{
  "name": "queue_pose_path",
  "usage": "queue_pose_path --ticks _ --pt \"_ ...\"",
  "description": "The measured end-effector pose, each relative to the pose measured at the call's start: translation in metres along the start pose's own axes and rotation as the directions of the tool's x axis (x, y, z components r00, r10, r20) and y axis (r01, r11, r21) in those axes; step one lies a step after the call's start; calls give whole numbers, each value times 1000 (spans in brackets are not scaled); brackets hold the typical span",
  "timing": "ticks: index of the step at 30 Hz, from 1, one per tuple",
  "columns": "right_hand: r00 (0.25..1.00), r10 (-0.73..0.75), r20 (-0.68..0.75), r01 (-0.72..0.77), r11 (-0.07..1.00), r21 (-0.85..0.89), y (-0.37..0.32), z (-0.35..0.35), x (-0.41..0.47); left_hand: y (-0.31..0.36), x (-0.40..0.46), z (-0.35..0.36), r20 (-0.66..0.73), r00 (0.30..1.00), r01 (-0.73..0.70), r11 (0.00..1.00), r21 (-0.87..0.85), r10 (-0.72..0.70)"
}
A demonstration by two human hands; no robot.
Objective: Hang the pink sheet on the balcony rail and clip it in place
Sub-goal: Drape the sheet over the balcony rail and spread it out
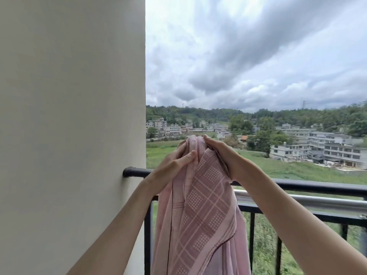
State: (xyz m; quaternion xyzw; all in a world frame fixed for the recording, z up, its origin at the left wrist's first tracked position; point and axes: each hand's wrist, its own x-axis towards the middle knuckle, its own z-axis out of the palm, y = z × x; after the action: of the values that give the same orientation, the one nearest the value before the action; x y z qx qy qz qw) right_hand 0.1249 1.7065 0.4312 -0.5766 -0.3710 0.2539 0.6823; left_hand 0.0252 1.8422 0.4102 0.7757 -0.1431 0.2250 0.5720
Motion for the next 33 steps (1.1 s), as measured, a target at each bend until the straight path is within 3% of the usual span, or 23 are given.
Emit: queue_pose_path --ticks 6,11,15,17,20,24,26,27,30,33 --pt "987 5 -163 -9 1000 -22 -15 -40 -41 19 15 48 112 993 -17 997 -80 26" --pt "985 -101 -137 115 989 98 -13 -58 -64 19 27 82 52 998 -20 999 -51 23" --pt "961 -224 -164 239 968 79 -24 -58 -58 26 32 78 -48 998 -50 991 -120 44" --pt "961 -209 -180 224 972 67 -30 -57 -57 32 30 74 -63 996 -77 989 -125 69" --pt "969 -130 -209 142 989 42 -22 -60 -62 31 22 76 -25 998 -65 998 -23 64" --pt "968 -13 -251 -18 992 -121 -1 -67 -78 16 7 82 124 992 -56 955 292 20" --pt "955 77 -288 -170 934 -313 0 -65 -90 12 1 82 153 987 -30 901 434 -41" --pt "932 58 -357 -231 856 -463 -2 -63 -96 10 -2 81 137 989 -15 888 459 -54" --pt "866 -231 -444 -285 502 -816 -3 -59 -111 7 -10 83 80 997 -37 892 451 0" --pt "797 -475 -372 -170 416 -893 16 -50 -135 -5 -28 95 -49 994 -58 863 502 96"
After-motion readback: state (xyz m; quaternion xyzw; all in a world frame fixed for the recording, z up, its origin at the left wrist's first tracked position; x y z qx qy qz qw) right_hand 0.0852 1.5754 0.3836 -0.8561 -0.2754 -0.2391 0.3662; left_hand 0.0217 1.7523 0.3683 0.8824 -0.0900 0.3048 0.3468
